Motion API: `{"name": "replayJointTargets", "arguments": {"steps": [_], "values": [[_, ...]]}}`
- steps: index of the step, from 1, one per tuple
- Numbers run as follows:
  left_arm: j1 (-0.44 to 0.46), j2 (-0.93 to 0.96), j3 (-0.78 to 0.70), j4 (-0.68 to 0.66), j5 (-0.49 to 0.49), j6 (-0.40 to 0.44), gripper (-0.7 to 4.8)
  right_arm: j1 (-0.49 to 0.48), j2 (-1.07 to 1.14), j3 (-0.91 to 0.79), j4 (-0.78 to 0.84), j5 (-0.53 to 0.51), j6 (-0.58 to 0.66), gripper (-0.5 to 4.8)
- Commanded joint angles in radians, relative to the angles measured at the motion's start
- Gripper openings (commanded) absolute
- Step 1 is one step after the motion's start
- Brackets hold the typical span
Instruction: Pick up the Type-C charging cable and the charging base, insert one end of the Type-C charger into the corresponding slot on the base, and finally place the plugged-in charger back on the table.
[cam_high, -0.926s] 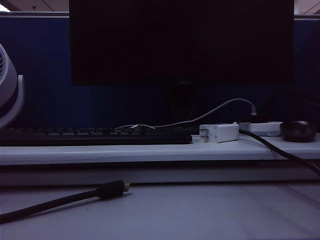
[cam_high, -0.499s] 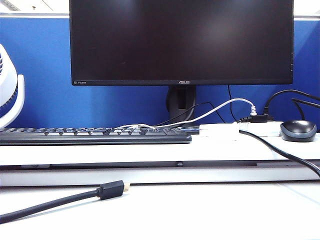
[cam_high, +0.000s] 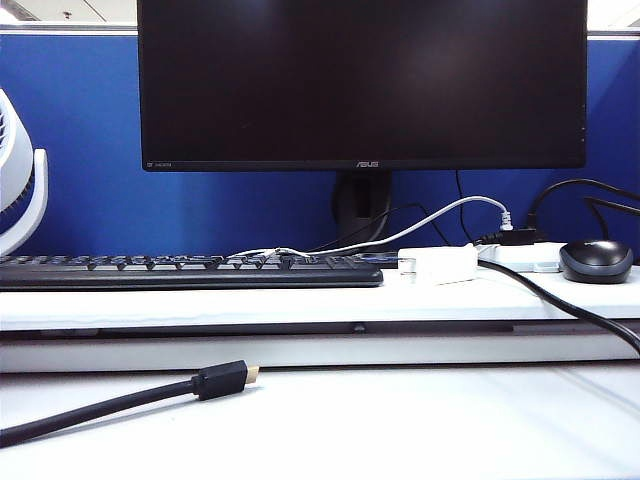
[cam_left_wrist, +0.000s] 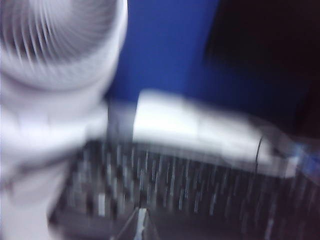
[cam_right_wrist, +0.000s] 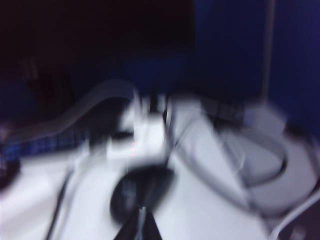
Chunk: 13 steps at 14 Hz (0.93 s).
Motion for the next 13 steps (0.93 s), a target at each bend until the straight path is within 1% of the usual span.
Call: {"name": "replayJointTargets", "arguments": {"steps": [1,3,7,8,9,10,12,13], "values": [[-0.001,0.04,0.101,0.022,-0.097,-0.006,-0.06,-0.001,0.016,0.109,0.0,0.044,0.005,-0.01],[-0.001,0.108,0.164,0.056,-0.111,-0.003,-0.06,-0.002,0.069,0.188,0.0,0.058,0.005,-0.01],[-0.001,0.384,0.35,0.165,-0.115,0.027,-0.06,-0.001,0.304,0.412,0.0,0.052,-0.004,-0.01],[-0.001,0.504,0.442,0.182,-0.111,0.047,-0.06,-0.001,0.407,0.506,0.0,0.023,-0.006,-0.01],[-0.001,0.579,0.502,0.182,-0.103,0.064,-0.06,-0.001,0.485,0.575,0.0,-0.001,-0.006,-0.01],[-0.001,0.65,0.562,0.182,-0.078,0.094,-0.06,-0.001,0.552,0.636,-0.001,-0.018,-0.006,-0.01],[-0.001,0.832,0.724,0.179,0.007,0.171,-0.06,0.0,0.727,0.799,-0.015,-0.093,-0.007,-0.01],[-0.001,0.898,0.785,0.176,0.035,0.181,-0.06,0.0,0.804,0.875,-0.057,-0.119,-0.007,-0.01]]}}
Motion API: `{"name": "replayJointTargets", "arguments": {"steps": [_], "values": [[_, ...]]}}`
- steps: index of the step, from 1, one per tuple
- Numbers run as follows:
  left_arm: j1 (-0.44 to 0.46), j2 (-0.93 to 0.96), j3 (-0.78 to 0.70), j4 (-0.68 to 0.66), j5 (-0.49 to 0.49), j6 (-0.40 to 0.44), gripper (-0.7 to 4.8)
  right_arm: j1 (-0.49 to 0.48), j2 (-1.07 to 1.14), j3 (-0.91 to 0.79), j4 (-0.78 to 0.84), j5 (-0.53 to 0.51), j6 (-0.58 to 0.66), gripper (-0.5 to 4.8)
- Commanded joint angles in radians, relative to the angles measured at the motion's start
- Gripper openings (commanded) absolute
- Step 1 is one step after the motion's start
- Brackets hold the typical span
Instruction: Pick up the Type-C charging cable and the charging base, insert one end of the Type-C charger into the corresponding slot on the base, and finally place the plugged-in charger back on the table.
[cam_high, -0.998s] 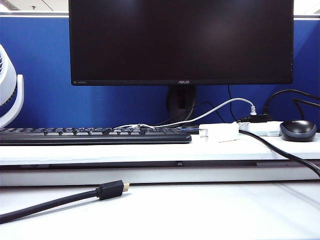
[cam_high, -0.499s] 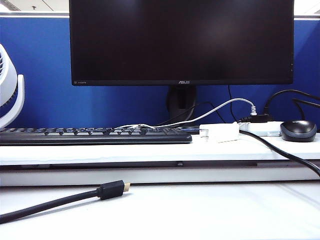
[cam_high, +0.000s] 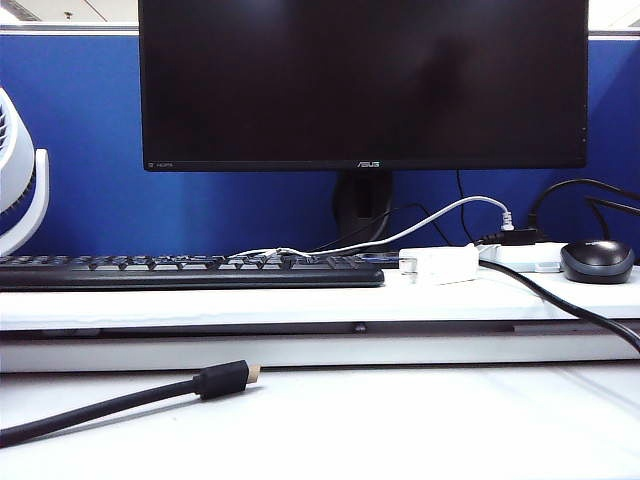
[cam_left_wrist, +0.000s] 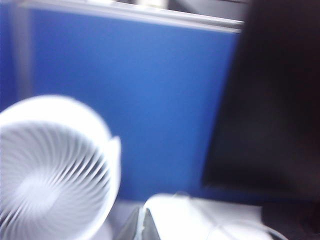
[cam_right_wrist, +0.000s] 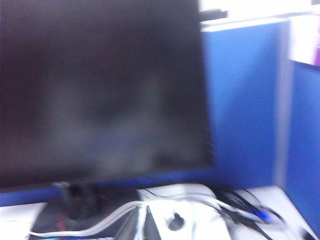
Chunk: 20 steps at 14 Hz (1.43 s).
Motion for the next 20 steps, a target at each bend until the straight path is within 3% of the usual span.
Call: {"name": "replayJointTargets", "arguments": {"steps": [1,6,10,13,16,20], "values": [[-0.002,0.144,0.14,0.008,0.079,0.04,-0.06,0.003,0.178,0.187,-0.098,-0.084,-0.001,-0.01],[-0.003,0.362,0.341,-0.018,0.268,0.04,-0.06,0.014,0.447,0.481,-0.383,-0.254,-0.063,-0.01],[-0.063,0.485,0.368,-0.019,0.456,0.082,-0.06,0.08,0.494,0.492,-0.465,-0.272,-0.12,-0.01],[-0.171,0.579,0.369,-0.047,0.476,0.175,-0.06,0.142,0.527,0.491,-0.56,-0.271,-0.163,-0.01],[-0.25,0.632,0.369,-0.09,0.436,0.283,-0.06,0.161,0.545,0.491,-0.631,-0.264,-0.225,-0.01],[-0.263,0.64,0.369,-0.117,0.293,0.283,-0.06,0.165,0.555,0.491,-0.634,-0.242,-0.233,-0.01]]}}
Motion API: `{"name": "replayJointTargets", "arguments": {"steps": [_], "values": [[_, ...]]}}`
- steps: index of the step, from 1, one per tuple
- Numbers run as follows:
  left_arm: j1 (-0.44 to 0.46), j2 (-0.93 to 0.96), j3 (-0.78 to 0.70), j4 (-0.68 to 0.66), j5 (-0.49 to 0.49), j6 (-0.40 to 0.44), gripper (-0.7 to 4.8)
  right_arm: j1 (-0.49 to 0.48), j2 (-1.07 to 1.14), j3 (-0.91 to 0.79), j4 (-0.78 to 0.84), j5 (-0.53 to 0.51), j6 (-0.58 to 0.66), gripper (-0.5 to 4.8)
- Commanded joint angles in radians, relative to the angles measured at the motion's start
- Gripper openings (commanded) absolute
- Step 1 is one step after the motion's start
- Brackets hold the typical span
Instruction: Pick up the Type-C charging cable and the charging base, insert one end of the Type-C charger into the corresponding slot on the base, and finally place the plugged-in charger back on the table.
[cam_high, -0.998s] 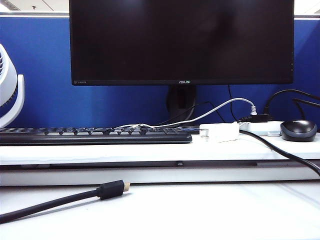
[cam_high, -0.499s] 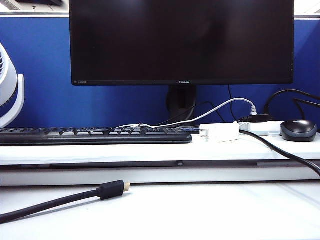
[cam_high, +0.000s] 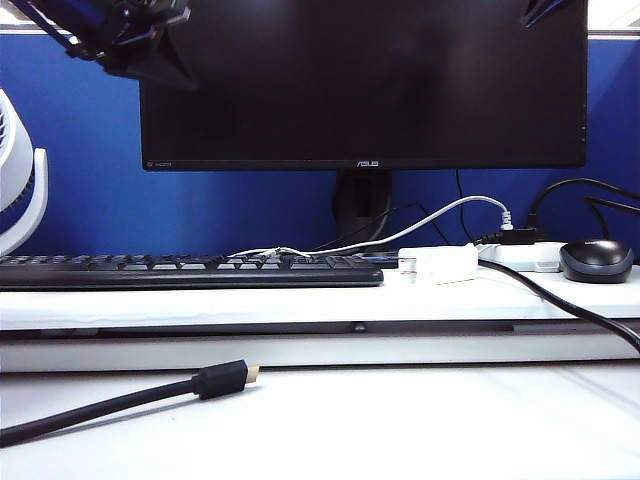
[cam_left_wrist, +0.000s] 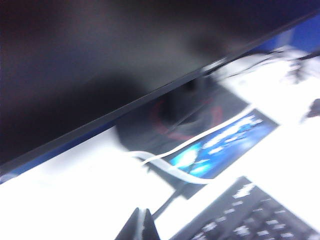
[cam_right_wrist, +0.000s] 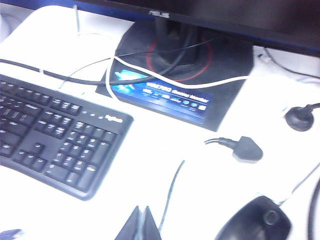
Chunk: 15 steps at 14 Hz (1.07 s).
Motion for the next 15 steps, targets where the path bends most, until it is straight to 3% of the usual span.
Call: {"name": "replayJointTargets", "arguments": {"steps": [1,6,10,13,15], "values": [[-0.001,0.002,0.007,-0.006,-0.072,0.003,-0.06,0.0,0.017,0.004,0.014,0.003,-0.011,-0.01],[-0.001,0.002,0.007,-0.015,-0.05,0.003,0.09,0.058,0.11,0.004,0.106,0.002,-0.011,-0.01],[-0.002,0.032,0.007,-0.005,0.01,0.034,2.01,0.187,0.216,0.005,0.225,0.003,-0.008,-0.01],[-0.002,0.132,0.034,-0.01,-0.002,0.029,3.22,0.239,0.24,0.005,0.248,0.004,-0.003,-0.01],[-0.016,0.208,0.085,-0.002,-0.01,0.042,3.24,0.248,0.24,0.005,0.254,0.002,-0.002,-0.01]]}}
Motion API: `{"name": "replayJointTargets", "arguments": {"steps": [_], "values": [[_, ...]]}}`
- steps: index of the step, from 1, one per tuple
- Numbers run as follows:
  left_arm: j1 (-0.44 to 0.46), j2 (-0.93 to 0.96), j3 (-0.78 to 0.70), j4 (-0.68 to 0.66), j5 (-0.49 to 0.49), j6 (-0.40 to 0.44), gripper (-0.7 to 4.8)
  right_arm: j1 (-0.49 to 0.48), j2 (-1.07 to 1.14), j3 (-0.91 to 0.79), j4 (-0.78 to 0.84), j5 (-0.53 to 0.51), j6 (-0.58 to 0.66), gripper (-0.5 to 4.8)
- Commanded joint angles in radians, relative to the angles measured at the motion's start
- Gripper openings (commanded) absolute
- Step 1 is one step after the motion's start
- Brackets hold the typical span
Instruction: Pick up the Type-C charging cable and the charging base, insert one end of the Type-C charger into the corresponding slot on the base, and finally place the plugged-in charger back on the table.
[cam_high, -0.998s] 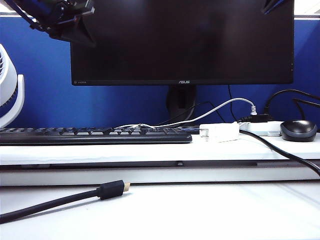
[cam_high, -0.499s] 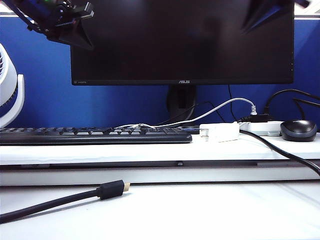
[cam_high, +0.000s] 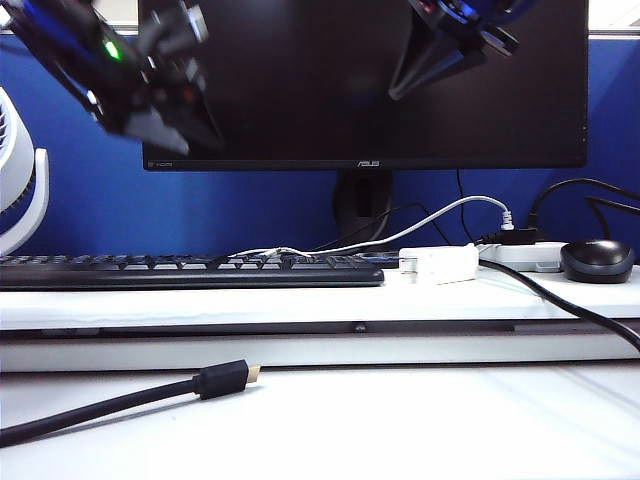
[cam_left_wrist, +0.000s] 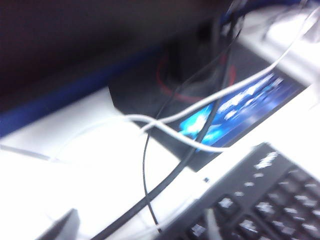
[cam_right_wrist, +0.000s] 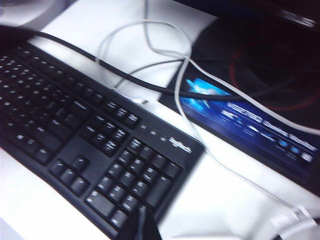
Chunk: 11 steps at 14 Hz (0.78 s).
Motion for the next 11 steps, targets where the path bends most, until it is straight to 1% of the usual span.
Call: {"name": "replayJointTargets", "arguments": {"steps": [1,2,3,4,5,6,8,9,11], "values": [[-0.025,0.112,0.105,0.013,-0.009,0.041,3.24,0.007,-0.004,0.004,0.023,-0.002,0.003,-0.01],[-0.036,0.145,0.14,0.003,-0.009,0.058,3.24,0.007,-0.004,0.003,0.023,-0.002,0.005,-0.01],[-0.039,0.191,0.196,-0.059,0.046,0.136,3.24,0.007,-0.004,0.003,0.023,-0.002,0.005,-0.01],[-0.04,0.209,0.214,-0.098,0.08,0.196,3.24,0.007,-0.004,0.003,0.023,-0.002,0.005,-0.01],[-0.04,0.222,0.224,-0.124,0.097,0.23,3.23,0.007,-0.004,0.004,0.023,-0.002,0.005,-0.01],[-0.04,0.262,0.249,-0.156,0.131,0.228,3.23,0.007,-0.004,0.003,0.023,-0.002,0.005,-0.01],[-0.057,0.312,0.288,-0.177,0.14,0.229,3.23,0.007,-0.004,0.003,0.023,-0.002,0.005,-0.01],[-0.059,0.325,0.298,-0.179,0.137,0.236,3.23,0.007,-0.005,0.003,0.023,-0.002,0.005,-0.01],[-0.074,0.365,0.31,-0.185,0.077,0.285,3.23,0.007,-0.005,0.003,0.023,-0.006,0.006,-0.01]]}}
